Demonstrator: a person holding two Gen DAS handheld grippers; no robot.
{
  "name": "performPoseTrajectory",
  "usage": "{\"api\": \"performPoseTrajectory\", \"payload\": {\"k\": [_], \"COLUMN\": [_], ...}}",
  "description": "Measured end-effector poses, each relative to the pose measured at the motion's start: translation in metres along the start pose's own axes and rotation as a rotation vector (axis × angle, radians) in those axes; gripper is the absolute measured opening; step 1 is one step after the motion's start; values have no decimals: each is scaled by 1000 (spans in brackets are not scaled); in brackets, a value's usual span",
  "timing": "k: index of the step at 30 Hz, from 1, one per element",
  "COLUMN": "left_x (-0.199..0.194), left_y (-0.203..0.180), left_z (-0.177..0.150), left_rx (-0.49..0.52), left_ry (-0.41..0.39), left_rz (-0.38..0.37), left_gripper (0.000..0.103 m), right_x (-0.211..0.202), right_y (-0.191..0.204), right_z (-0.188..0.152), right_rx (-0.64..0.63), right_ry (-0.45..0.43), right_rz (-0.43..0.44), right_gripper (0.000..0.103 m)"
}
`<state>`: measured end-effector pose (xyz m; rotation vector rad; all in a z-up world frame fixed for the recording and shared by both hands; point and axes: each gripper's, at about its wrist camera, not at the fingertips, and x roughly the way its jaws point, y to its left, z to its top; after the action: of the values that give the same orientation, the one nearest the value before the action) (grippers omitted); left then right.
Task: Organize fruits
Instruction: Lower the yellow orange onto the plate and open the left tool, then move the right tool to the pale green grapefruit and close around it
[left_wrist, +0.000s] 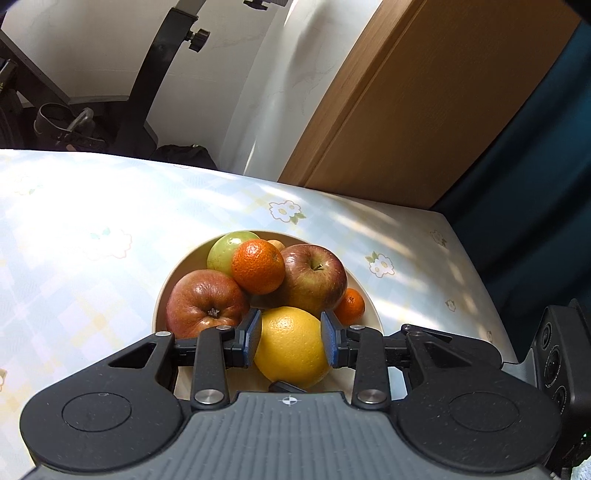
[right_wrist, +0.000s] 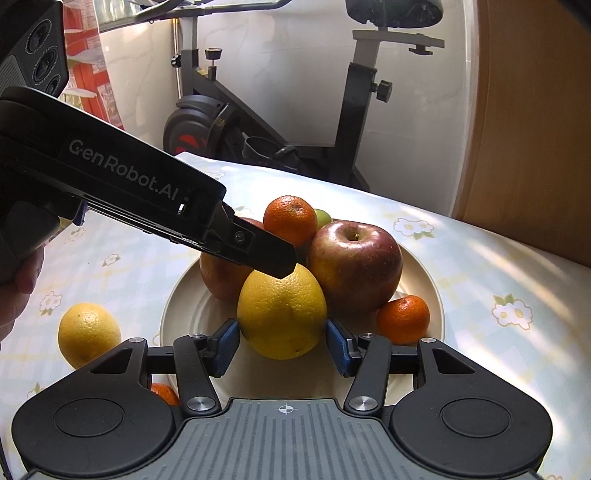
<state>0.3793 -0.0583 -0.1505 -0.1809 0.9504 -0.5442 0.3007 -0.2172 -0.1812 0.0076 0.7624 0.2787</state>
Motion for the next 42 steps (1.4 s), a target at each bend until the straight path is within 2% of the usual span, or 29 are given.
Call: {"api": "performPoseTrajectory", "payload": {"k": [9,21,36,42], "left_x": [-17,-40,-74,-84], "left_y": [-3,-10,4,13], "left_z": [-4,-20,-61,-77], "left_rx": [18,62,103,103], "left_ry": [-40,-71,-94,-89], "left_rz": [42,105,154,146], "left_gripper": [37,38,38,38], "right_x": [-9,-43,-81,-94], "right_y": [5,21,42,54], "right_z": [3,-2,-41,-62], "right_rx": [8,-3,42,30], "right_ry": [-3,-22,-42,-34], "right_rz": [-27,-51,-54,-64], "right_gripper": [53,53,53,53]}}
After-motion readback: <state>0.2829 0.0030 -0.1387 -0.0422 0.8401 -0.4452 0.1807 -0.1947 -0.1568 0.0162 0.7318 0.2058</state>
